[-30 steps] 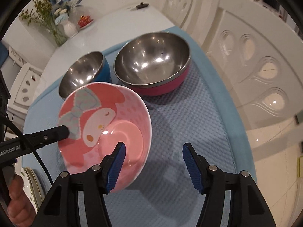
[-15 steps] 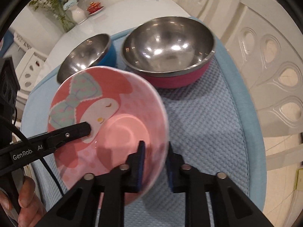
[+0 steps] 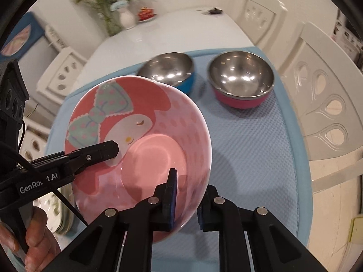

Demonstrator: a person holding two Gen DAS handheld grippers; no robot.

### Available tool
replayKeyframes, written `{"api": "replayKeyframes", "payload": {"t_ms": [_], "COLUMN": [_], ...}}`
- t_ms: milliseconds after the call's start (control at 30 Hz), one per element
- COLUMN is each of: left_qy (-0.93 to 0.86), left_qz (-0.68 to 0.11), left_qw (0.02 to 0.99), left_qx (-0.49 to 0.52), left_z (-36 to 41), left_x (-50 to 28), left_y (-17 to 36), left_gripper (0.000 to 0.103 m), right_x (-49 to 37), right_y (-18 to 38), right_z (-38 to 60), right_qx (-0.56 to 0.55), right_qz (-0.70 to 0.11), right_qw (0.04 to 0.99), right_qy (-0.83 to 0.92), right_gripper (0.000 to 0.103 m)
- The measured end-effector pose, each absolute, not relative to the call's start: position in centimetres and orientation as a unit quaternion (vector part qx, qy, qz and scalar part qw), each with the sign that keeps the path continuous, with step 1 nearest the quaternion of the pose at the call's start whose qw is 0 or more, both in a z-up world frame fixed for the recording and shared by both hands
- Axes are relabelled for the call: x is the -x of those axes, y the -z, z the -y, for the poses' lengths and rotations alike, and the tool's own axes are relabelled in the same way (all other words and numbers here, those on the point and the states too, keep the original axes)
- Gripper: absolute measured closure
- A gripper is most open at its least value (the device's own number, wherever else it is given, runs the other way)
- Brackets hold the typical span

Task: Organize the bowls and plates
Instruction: 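Carry the pink bowl and lower it beside the plate stack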

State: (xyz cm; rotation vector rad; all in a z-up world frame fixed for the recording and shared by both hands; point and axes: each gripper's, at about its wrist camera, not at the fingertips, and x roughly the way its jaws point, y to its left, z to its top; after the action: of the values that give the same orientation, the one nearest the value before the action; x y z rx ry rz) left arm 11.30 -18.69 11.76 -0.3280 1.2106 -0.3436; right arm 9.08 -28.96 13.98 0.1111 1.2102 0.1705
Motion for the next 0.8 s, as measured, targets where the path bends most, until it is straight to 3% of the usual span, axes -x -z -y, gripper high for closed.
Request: {"api": "replayKeyframes", "payload": {"t_ms": [367,800], "left_qy": [0.116,0.125], "left_qz": [-0.619,-0.634], "left_qw": [0.762,0.749], "left_qx": [0.152,0.145], "left_z": [16.1,16.2], "left_x": [-6.4,-5.1], "left_y": [-6.3,-3.7], "left_gripper": [0.094,0.093], "right_x": [-5.2,-5.0], "right_y": [-9.2,-6.5], "right_z": [24.7,24.8], "right_qx": [0.003,0.018], "right_qz": [-0.62,-0.637], "right_qw": [0.776,0.763], "right_qy": [-0.117,-0.108], "right_gripper": [0.089,0.089]}}
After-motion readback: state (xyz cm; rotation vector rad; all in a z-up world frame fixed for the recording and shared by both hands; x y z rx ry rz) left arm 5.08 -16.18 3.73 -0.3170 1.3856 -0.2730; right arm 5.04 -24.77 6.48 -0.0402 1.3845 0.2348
